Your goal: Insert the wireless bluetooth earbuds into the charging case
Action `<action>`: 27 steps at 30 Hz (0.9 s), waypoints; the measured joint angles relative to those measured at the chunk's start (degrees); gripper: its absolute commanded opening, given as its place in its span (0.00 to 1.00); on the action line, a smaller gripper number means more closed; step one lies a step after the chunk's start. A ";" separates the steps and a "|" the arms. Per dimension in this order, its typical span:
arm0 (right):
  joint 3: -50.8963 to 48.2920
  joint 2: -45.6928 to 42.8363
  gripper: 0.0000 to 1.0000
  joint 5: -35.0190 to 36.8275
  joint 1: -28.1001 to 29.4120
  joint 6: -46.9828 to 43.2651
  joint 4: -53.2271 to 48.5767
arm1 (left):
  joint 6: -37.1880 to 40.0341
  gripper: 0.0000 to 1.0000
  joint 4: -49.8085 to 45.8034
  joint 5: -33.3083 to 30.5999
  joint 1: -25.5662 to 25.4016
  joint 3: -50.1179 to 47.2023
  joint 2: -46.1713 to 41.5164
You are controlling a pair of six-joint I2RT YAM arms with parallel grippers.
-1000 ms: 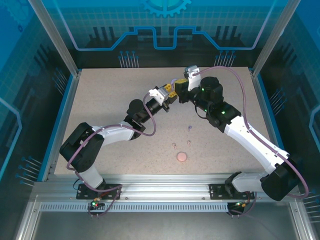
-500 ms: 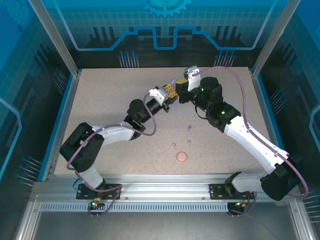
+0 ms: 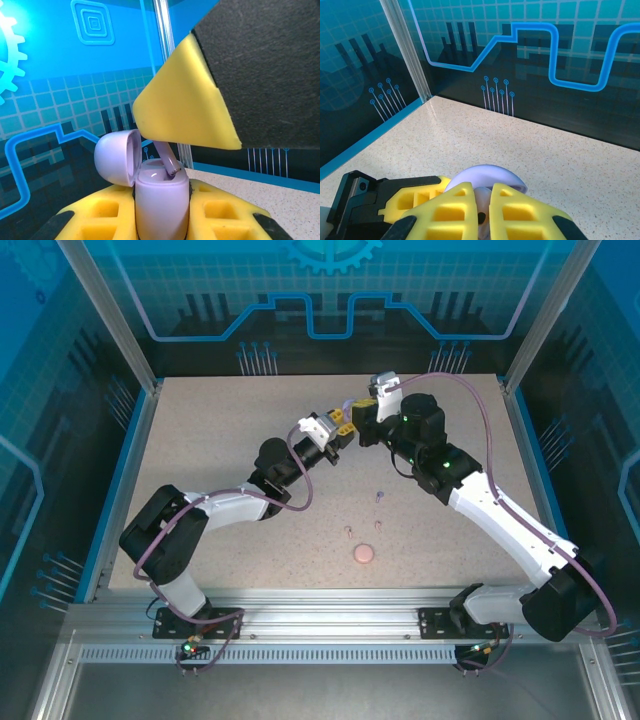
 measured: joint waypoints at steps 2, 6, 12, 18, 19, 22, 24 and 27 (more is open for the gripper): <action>0.00 0.17 0.09 -0.59 -0.22 0.00 0.00 | 0.00 0.00 -0.13 0.00 0.00 0.00 0.02; 0.00 0.61 0.09 -1.62 -0.35 0.35 0.15 | -0.39 0.00 -0.55 0.00 0.00 0.00 0.02; 0.00 0.98 0.09 -2.03 -0.35 1.33 0.72 | -0.46 0.00 -0.59 0.00 0.00 0.00 0.02; -0.02 1.05 0.09 -1.95 -0.35 1.68 0.76 | -0.44 0.00 -0.61 -0.04 0.00 0.00 0.00; -0.13 0.98 0.09 -1.79 -0.33 1.66 0.79 | -0.44 0.00 -0.61 -0.04 0.00 0.00 0.00; -1.42 0.31 0.09 -1.31 -0.35 1.66 1.38 | -0.42 0.00 -1.09 0.02 0.00 -0.07 0.02; -2.32 -0.31 0.09 -0.90 -0.35 1.66 1.49 | -0.42 0.00 -1.68 0.26 -0.17 -0.11 0.00; -3.17 -1.01 0.09 -0.68 -0.39 1.70 1.49 | -0.42 0.00 -2.12 0.66 -0.37 -0.15 0.00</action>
